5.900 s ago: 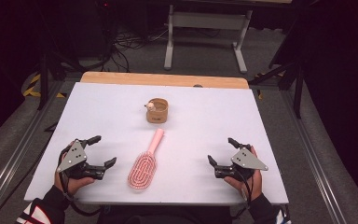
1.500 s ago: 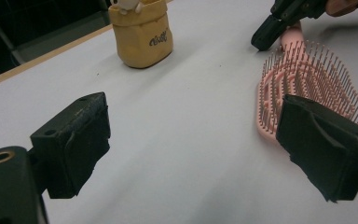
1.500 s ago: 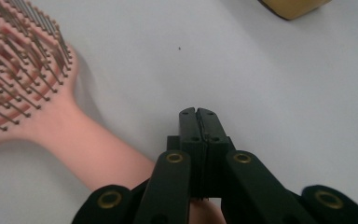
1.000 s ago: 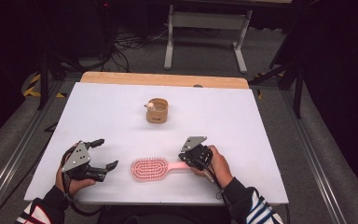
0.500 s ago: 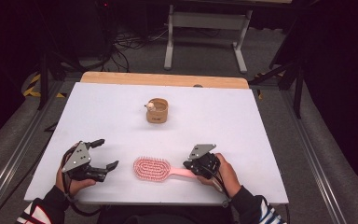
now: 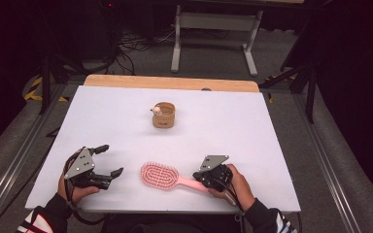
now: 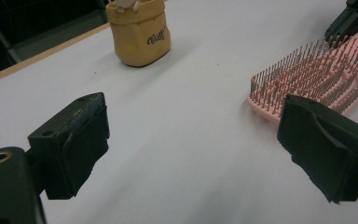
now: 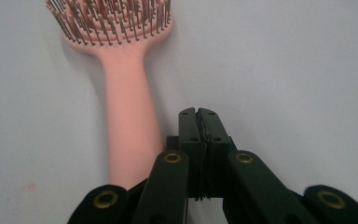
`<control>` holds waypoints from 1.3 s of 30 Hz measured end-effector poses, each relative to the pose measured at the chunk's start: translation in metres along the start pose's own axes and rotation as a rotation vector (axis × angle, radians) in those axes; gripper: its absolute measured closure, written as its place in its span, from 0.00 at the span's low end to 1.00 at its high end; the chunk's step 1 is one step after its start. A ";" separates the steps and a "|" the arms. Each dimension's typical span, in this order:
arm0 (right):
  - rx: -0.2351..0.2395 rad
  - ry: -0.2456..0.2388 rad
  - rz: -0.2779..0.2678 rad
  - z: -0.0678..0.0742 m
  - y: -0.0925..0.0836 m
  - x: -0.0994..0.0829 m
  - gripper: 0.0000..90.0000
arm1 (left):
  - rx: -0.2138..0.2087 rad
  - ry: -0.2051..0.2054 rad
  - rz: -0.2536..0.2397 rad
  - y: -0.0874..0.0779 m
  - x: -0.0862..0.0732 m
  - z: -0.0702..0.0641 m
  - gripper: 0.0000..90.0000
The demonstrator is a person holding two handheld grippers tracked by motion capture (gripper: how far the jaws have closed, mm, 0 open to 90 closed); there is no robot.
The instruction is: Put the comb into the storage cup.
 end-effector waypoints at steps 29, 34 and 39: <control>-0.018 0.026 -0.027 -0.001 -0.013 0.032 0.22 | -0.018 0.013 0.014 0.003 0.000 -0.004 0.10; -0.019 0.011 0.034 0.007 -0.005 0.035 0.10 | -0.021 0.011 0.011 0.003 0.000 -0.004 0.10; 0.016 -0.001 0.115 0.017 0.005 0.034 0.10 | -0.023 0.011 0.015 0.003 0.000 -0.004 0.08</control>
Point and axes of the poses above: each handheld gripper's, and its own axes: y roughly forward along the jaws, x roughly out of its top, z roughly to its left, the point moved 9 cm from there along y, roughly forward along the jaws, and after that the axes turned 10 degrees about y, right-handed, at the moved point
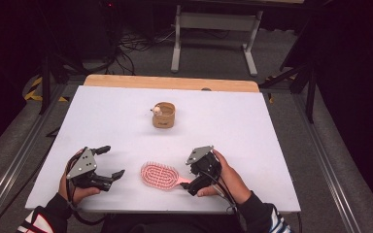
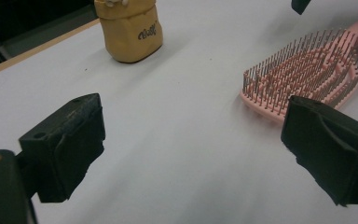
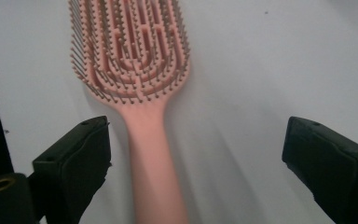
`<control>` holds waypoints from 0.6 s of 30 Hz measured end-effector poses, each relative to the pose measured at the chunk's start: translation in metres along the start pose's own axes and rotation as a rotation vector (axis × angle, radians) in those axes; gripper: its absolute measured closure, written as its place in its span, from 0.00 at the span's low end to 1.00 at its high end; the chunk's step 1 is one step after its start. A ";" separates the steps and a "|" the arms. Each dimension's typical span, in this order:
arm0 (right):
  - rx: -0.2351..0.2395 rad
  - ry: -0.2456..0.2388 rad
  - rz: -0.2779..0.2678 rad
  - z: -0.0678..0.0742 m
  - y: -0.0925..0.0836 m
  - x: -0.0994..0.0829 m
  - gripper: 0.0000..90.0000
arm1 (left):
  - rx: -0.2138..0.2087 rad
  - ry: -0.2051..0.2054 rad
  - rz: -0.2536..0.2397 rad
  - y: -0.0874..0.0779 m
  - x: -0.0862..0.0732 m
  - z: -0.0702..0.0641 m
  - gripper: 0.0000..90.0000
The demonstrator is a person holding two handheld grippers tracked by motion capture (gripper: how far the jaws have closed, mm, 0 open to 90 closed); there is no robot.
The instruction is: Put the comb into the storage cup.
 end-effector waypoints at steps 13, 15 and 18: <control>0.000 -0.076 0.122 0.008 0.016 -0.003 0.24 | 0.015 -0.005 0.004 0.000 0.000 0.001 0.05; 0.004 -0.086 0.137 0.008 0.017 -0.004 0.29 | 0.014 -0.007 0.004 0.000 0.000 0.001 0.05; 0.013 -0.099 0.148 0.010 0.018 -0.004 0.38 | 0.010 -0.010 0.003 0.000 0.000 0.000 0.05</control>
Point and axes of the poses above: each handheld gripper's, and its own axes: y roughly forward along the jaws, x roughly out of its top, z roughly to its left, the point moved 9 cm from there along y, roughly forward along the jaws, and after that the axes turned 10 degrees about y, right-handed, at the moved point
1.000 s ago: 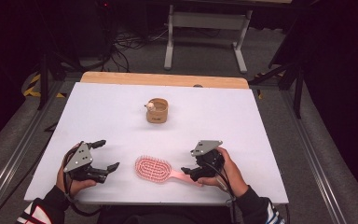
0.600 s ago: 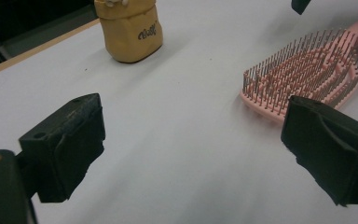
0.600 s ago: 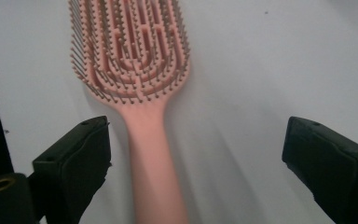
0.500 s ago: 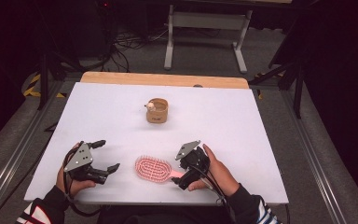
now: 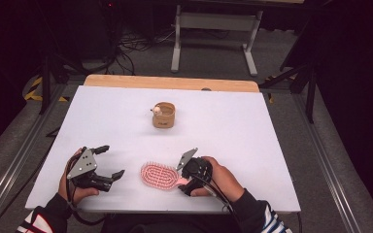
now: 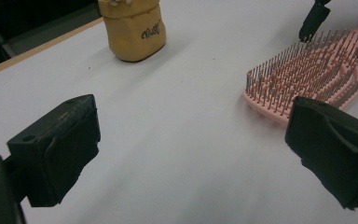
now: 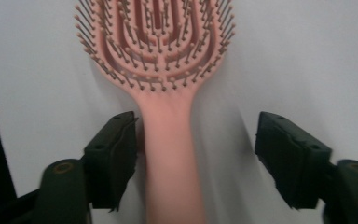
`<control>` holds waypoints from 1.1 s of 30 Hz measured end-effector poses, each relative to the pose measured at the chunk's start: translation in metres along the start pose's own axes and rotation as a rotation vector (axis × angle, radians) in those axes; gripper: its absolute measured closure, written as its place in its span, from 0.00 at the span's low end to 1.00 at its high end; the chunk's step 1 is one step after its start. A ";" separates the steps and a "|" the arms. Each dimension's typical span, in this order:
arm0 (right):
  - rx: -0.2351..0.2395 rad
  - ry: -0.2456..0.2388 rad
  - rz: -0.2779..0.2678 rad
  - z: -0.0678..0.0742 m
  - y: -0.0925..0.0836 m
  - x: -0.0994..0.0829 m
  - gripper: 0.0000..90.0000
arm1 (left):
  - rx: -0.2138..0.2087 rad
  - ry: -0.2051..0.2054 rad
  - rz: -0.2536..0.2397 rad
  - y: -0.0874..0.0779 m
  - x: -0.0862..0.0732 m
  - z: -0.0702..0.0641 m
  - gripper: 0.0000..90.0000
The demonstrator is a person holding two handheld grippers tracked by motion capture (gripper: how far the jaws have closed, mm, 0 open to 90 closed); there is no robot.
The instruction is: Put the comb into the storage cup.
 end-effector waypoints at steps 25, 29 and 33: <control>0.071 -0.059 -0.065 0.010 -0.001 0.004 0.77 | -0.011 -0.002 0.019 0.003 -0.002 -0.001 0.06; 0.050 -0.051 -0.101 0.008 -0.003 0.006 0.77 | -0.010 -0.004 0.019 0.002 -0.002 0.000 0.06; 0.016 -0.036 -0.211 0.002 -0.012 0.014 0.77 | -0.009 -0.005 0.020 0.003 -0.002 0.000 0.06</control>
Point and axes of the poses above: each handheld gripper's, and its own axes: y roughly forward along the jaws, x roughly out of its top, z roughly to its left, the point moved 9 cm from there along y, roughly forward along the jaws, and after that the axes turned 10 degrees about y, right-handed, at the moved point
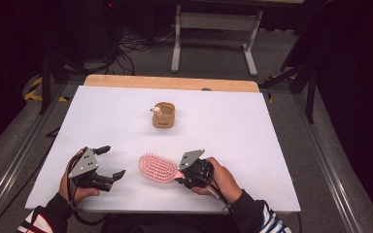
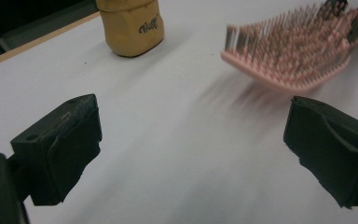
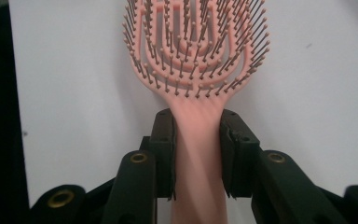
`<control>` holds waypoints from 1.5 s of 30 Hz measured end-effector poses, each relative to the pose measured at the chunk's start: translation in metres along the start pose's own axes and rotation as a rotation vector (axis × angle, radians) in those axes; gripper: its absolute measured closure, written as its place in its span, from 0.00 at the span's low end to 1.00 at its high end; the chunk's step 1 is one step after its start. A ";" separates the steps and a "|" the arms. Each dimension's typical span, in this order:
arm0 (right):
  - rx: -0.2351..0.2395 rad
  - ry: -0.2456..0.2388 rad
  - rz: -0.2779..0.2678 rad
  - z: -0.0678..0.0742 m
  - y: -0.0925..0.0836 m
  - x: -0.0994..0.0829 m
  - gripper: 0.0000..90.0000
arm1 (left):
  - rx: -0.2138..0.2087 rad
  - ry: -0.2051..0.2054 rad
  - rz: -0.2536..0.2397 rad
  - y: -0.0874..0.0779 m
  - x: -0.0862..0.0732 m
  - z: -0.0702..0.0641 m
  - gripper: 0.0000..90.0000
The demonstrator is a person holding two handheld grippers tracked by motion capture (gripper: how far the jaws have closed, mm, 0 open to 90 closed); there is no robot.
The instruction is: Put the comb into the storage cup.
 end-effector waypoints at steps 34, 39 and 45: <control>-0.300 0.080 -0.471 -0.042 -0.055 0.026 0.78 | -0.006 -0.040 0.016 0.004 0.001 0.000 0.10; -0.323 0.081 -0.508 -0.045 -0.060 0.026 0.78 | -0.011 -0.051 0.017 0.004 0.000 -0.001 0.11; -0.351 0.094 -0.569 -0.047 -0.065 0.027 0.78 | -0.028 -0.051 0.023 0.005 0.000 -0.003 0.12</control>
Point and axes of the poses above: each handheld gripper's, and its own axes: y roughly forward along the jaws, x roughly out of its top, z roughly to its left, the point moved 9 cm from there along y, roughly forward along the jaws, and after that the axes turned 10 degrees about y, right-handed, at the moved point
